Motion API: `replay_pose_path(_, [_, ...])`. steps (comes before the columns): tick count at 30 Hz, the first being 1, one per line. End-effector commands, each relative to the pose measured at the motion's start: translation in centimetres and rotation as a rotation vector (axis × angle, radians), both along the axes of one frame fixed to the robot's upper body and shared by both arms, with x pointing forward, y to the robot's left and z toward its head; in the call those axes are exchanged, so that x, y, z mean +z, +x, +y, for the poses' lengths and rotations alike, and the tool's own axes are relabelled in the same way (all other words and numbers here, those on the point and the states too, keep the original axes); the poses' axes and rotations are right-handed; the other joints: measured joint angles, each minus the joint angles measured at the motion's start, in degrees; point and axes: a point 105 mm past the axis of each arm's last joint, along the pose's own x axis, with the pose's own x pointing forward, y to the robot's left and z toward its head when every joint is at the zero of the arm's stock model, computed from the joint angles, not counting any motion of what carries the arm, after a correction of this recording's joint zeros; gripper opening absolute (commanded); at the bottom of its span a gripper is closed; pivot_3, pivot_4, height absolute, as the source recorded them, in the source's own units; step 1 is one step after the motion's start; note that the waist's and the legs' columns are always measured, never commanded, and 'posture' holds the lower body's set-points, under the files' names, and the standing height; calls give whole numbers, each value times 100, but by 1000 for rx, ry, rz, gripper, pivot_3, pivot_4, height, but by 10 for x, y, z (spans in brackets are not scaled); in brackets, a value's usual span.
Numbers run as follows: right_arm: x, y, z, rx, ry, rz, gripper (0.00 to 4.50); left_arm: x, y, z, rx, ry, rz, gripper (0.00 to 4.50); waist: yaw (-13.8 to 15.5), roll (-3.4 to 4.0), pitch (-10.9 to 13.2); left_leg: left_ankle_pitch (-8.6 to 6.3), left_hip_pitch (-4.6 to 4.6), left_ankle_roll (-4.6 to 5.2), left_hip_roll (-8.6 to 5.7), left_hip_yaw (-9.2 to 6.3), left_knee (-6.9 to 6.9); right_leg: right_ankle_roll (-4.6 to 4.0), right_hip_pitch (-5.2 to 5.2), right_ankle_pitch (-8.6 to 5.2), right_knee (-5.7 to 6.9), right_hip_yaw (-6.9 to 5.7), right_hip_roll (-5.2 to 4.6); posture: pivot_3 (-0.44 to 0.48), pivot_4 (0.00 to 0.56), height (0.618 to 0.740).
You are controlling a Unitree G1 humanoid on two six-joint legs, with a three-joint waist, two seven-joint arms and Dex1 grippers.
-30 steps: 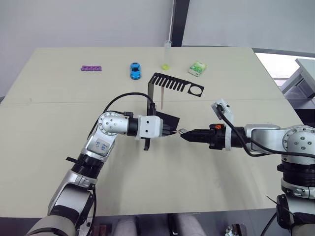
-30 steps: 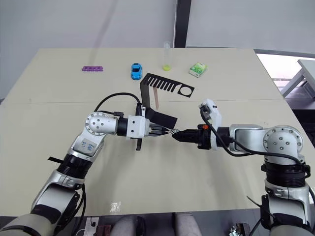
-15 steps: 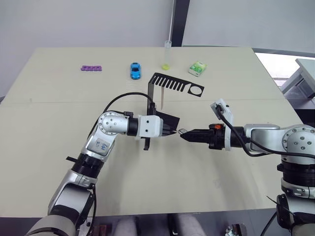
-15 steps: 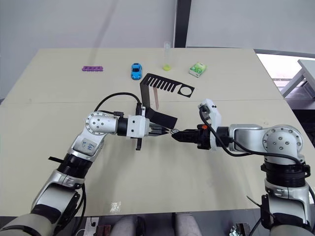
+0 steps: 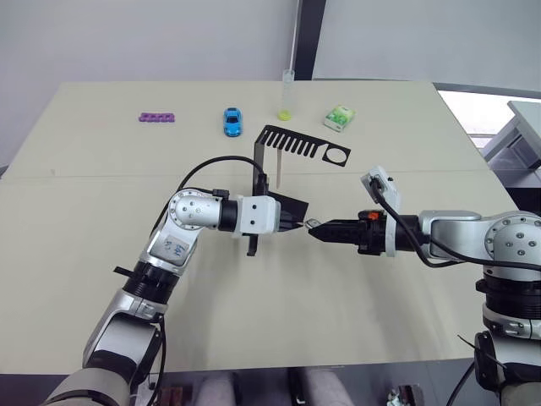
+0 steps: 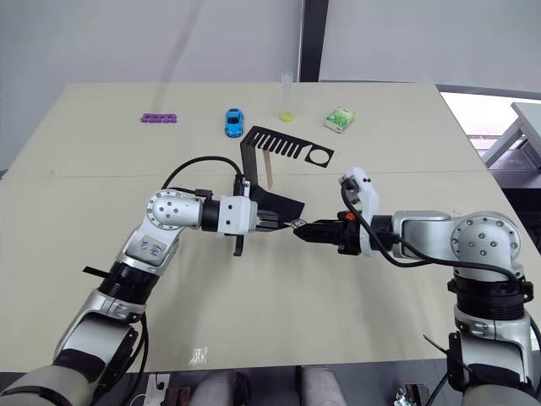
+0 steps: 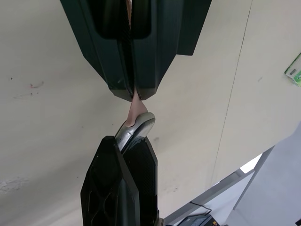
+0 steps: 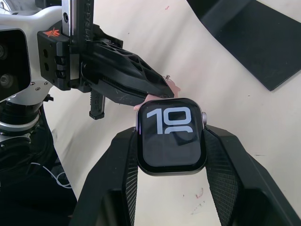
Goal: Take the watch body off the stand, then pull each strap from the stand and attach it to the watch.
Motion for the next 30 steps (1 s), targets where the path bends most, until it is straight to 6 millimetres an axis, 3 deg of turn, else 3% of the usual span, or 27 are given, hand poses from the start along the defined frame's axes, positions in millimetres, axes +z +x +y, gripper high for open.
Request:
replay_pose_path(1, [12,-12,17,103,31,-50,1517,18,-10,-21,-77,-45,-67,0,0,0,0,0,0,0,0,0,0,0,0,0,0,0,0,0,150,740])
replay_pose_path(30, [13,-14,21,114,35,-53,1517,16,-12,-21,-85,-36,-70,0,0,0,0,0,0,0,0,0,0,0,0,0,0,0,0,0,150,740])
